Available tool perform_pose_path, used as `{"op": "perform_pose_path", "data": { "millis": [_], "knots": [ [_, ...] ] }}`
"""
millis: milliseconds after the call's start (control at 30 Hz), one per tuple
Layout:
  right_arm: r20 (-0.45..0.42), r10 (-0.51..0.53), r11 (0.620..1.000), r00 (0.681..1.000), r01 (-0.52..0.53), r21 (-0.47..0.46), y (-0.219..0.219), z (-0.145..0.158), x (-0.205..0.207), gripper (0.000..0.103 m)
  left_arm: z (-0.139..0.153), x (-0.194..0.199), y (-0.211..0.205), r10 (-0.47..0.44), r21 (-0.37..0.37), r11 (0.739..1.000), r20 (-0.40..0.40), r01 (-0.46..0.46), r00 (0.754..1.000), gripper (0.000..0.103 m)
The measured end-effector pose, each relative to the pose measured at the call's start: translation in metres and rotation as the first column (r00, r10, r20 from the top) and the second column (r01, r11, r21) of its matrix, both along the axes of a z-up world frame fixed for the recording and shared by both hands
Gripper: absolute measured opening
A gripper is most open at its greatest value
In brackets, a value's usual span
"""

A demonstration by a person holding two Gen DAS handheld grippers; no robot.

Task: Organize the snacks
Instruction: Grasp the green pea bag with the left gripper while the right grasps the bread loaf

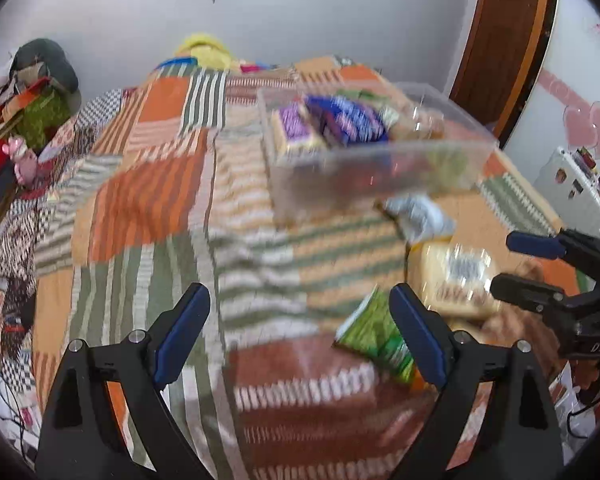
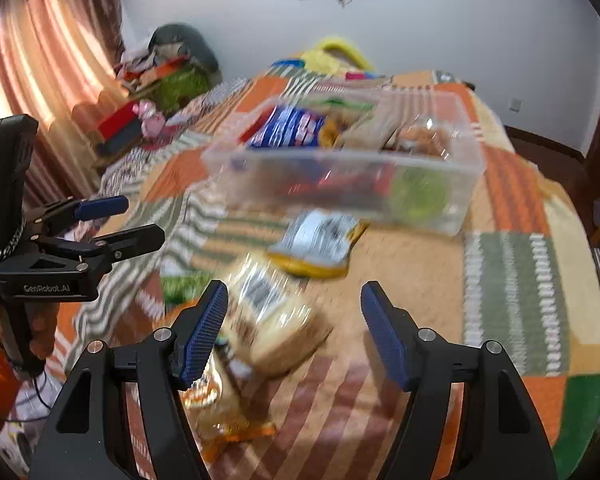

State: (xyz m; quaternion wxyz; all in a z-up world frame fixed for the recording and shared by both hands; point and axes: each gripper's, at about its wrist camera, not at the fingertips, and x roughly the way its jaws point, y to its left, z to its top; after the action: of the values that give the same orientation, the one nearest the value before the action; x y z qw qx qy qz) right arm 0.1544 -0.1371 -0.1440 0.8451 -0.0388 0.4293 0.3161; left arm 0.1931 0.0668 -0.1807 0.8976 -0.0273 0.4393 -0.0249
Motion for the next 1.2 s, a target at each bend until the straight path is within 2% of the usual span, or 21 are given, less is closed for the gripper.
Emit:
{"op": "perform_pose_path", "data": {
  "millis": [233, 333, 500, 567, 633, 700, 767, 867, 1000, 1100, 1167, 1200],
  "knots": [
    [-0.01, 0.031, 0.998, 0.999, -0.031, -0.059, 0.011, -0.014, -0.001, 0.069, -0.029, -0.013, -0.003, -0.026, -0.076, 0.997, -0.079, 0.02, 0.997, 0.092],
    [-0.017, 0.037, 0.997, 0.999, -0.038, -0.059, 0.016, -0.015, 0.001, 0.07, -0.033, -0.011, -0.01, -0.037, -0.101, 0.994, -0.083, 0.029, 0.996, 0.092],
    [-0.005, 0.066, 0.995, 0.998, -0.066, -0.078, 0.026, -0.019, 0.004, 0.076, -0.032, -0.003, -0.02, -0.05, -0.115, 0.993, -0.075, 0.041, 0.996, 0.09],
    [0.01, 0.062, 0.994, 0.998, -0.061, -0.09, 0.028, -0.019, 0.006, 0.077, -0.035, 0.002, -0.018, -0.049, -0.151, 0.988, -0.09, 0.035, 0.995, 0.09],
    [-0.018, 0.065, 0.995, 0.998, -0.066, -0.073, 0.027, -0.021, 0.011, 0.077, -0.038, 0.005, -0.016, -0.047, -0.179, 0.983, -0.106, 0.027, 0.993, 0.09],
    [-0.059, 0.084, 0.995, 0.995, -0.087, -0.047, 0.025, -0.024, 0.013, 0.077, -0.04, 0.005, -0.019, -0.051, -0.164, 0.986, -0.102, 0.033, 0.993, 0.09],
    [-0.08, 0.113, 0.992, 0.99, -0.116, -0.038, 0.024, -0.027, 0.01, 0.077, -0.04, 0.002, -0.025, -0.058, -0.128, 0.991, -0.09, 0.046, 0.994, 0.085],
    [-0.04, 0.12, 0.988, 0.992, -0.123, -0.087, 0.024, -0.031, -0.001, 0.077, -0.041, 0.0, -0.035, -0.074, -0.079, 0.994, -0.071, 0.068, 0.995, 0.08],
    [-0.041, 0.093, 0.993, 0.995, -0.096, -0.067, 0.02, -0.032, 0.0, 0.076, -0.042, 0.004, -0.037, -0.07, -0.08, 0.995, -0.068, 0.064, 0.995, 0.072],
    [-0.014, 0.089, 0.994, 0.996, -0.09, -0.062, 0.023, -0.03, 0.002, 0.072, -0.042, 0.008, -0.036, -0.063, -0.091, 0.994, -0.066, 0.057, 0.996, 0.063],
    [0.008, 0.089, 0.994, 0.996, -0.088, -0.068, 0.026, -0.03, 0.002, 0.068, -0.04, 0.009, -0.035, -0.063, -0.089, 0.994, -0.056, 0.058, 0.996, 0.052],
    [0.02, 0.089, 0.994, 0.996, -0.087, -0.073, 0.026, -0.03, 0.001, 0.066, -0.04, 0.01, -0.034, -0.063, -0.085, 0.995, -0.052, 0.058, 0.997, 0.051]
  ]
}}
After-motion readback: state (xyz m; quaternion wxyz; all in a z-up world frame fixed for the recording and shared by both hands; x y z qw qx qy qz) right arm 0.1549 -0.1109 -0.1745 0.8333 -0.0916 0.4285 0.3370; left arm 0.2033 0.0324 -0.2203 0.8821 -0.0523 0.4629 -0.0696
